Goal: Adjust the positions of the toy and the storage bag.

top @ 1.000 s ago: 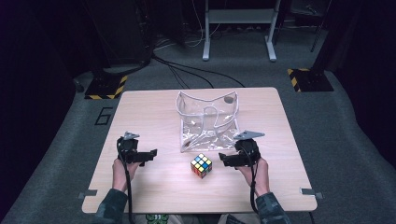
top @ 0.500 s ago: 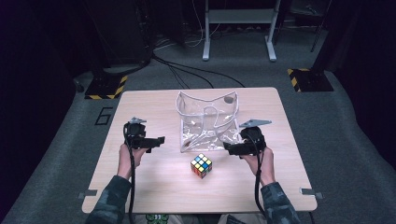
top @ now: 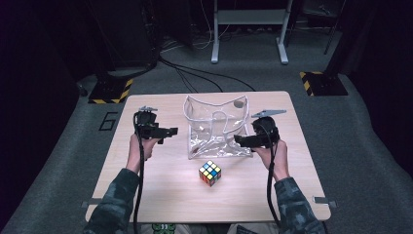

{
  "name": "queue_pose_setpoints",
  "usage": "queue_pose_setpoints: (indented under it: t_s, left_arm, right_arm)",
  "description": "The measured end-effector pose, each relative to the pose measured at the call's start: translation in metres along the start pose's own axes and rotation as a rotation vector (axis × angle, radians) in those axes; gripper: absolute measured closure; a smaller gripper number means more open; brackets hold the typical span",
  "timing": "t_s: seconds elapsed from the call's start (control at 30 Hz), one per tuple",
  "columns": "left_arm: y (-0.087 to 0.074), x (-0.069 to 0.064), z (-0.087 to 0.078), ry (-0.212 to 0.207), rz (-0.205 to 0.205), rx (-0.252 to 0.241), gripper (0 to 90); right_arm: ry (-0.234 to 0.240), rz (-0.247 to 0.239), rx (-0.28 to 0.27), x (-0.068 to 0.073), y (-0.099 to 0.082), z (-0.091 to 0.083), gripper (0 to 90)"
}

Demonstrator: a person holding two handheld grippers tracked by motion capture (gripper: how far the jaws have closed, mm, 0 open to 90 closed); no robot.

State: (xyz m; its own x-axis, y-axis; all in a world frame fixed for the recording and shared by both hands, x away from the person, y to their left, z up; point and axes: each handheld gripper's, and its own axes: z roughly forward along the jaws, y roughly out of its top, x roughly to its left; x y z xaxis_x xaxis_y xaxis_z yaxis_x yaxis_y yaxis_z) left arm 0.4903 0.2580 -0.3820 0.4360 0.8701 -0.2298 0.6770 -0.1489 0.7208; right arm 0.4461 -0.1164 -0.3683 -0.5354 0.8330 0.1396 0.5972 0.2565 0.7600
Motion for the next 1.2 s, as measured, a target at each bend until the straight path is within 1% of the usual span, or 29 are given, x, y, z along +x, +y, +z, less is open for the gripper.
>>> queue_pose_setpoints:
  t_s: [0.03,0.1,0.13,0.17,0.23,0.27,0.3,0.37,0.43,0.47,0.5,0.57,0.63,0.67,0.73,0.77,0.83,0.9,0.93,1.0,1.03,1.07,1.1,1.13,1.17,1.2]
  left_arm:
    - [0.0,0.0,0.0,0.0,0.0,0.0,7.5]
    - [0.012,-0.004,0.002,-0.004,0.004,-0.006,7.5]
    - [0.012,-0.004,0.002,-0.004,0.004,-0.006,7.5]
    - [0.015,-0.005,0.003,-0.002,0.009,-0.007,7.5]
    - [0.025,-0.009,0.006,-0.019,0.001,-0.013,7.5]
    - [0.025,-0.009,0.006,-0.019,0.001,-0.013,7.5]
    - [0.028,-0.011,0.007,-0.018,0.006,-0.017,7.5]
    - [0.036,-0.015,0.011,-0.027,0.001,-0.021,7.5]
    - [0.038,-0.017,0.013,-0.024,0.001,-0.026,7.6]
    - [0.04,-0.018,0.015,-0.028,0.0,-0.023,7.6]
    - [0.044,-0.021,0.02,-0.046,-0.007,-0.017,7.5]
    - [0.046,-0.022,0.022,-0.052,-0.002,-0.008,7.2]
    - [0.05,-0.025,0.027,-0.049,-0.004,-0.007,7.0]
    - [0.051,-0.026,0.03,-0.055,-0.006,-0.005,7.0]
    - [0.053,-0.03,0.035,-0.058,-0.012,-0.001,7.0]
    - [0.054,-0.031,0.037,-0.063,-0.011,0.008,8.3]
    - [0.053,-0.034,0.043,-0.059,0.001,0.03,8.6]
    - [0.052,-0.036,0.048,-0.062,-0.006,0.04,10.3]
    - [0.05,-0.038,0.052,-0.055,-0.003,0.049,13.0]
    - [0.049,-0.039,0.054,-0.059,-0.005,0.055,14.4]
    - [0.048,-0.039,0.056,-0.068,-0.012,0.059,16.2]
    - [0.047,-0.039,0.058,-0.081,-0.022,0.059,20.5]
    - [0.045,-0.038,0.059,-0.081,-0.025,0.065,25.6]
    - [0.043,-0.037,0.062,-0.086,-0.03,0.071,27.1]
    - [0.043,-0.037,0.062,-0.086,-0.03,0.071,29.1]
    - [0.042,-0.037,0.064,-0.085,-0.028,0.075,29.1]
  right_arm:
    - [0.0,0.0,0.0,0.0,0.0,0.0,13.2]
    - [-0.002,-0.003,-0.003,-0.001,0.009,0.001,13.6]
    - [-0.003,-0.002,-0.003,0.0,0.012,0.002,13.7]
    - [-0.007,-0.007,-0.003,-0.001,0.014,0.003,13.7]
    - [-0.011,-0.005,0.006,-0.002,0.018,0.004,14.0]
    - [-0.011,-0.005,0.006,-0.002,0.018,0.004,14.0]
    - [-0.014,0.013,0.011,-0.003,0.021,0.007,14.2]
    - [-0.016,0.018,0.014,-0.004,0.024,0.011,14.3]
    - [-0.017,0.026,0.018,-0.005,0.025,0.012,14.3]
    - [-0.018,0.027,0.018,-0.005,0.026,0.013,14.4]
    - [-0.017,0.035,0.024,-0.006,0.028,0.016,14.6]
    - [-0.018,0.032,0.019,-0.007,0.029,0.018,14.6]
    - [-0.019,0.045,0.026,-0.009,0.03,0.023,15.0]
    - [-0.022,0.051,0.028,-0.009,0.031,0.024,15.1]
    - [-0.02,0.057,0.028,-0.008,0.031,0.026,15.5]
    - [-0.011,0.067,0.025,-0.009,0.03,0.029,16.0]
    - [-0.008,0.074,0.026,-0.008,0.03,0.029,16.4]
    - [-0.009,0.074,0.029,-0.008,0.03,0.031,16.9]
    - [-0.019,0.074,0.035,-0.007,0.03,0.032,20.6]
    - [-0.025,0.074,0.039,-0.007,0.03,0.033,21.9]
    - [-0.027,0.075,0.038,-0.007,0.03,0.033,23.2]
    - [-0.027,0.07,0.04,-0.008,0.029,0.034,24.6]
    - [-0.033,0.088,0.049,-0.009,0.028,0.036,27.6]
    - [-0.032,0.09,0.05,-0.009,0.027,0.037,28.7]
    - [-0.032,0.09,0.05,-0.009,0.027,0.037,28.7]
    - [-0.029,0.089,0.051,-0.01,0.027,0.038,30.4]
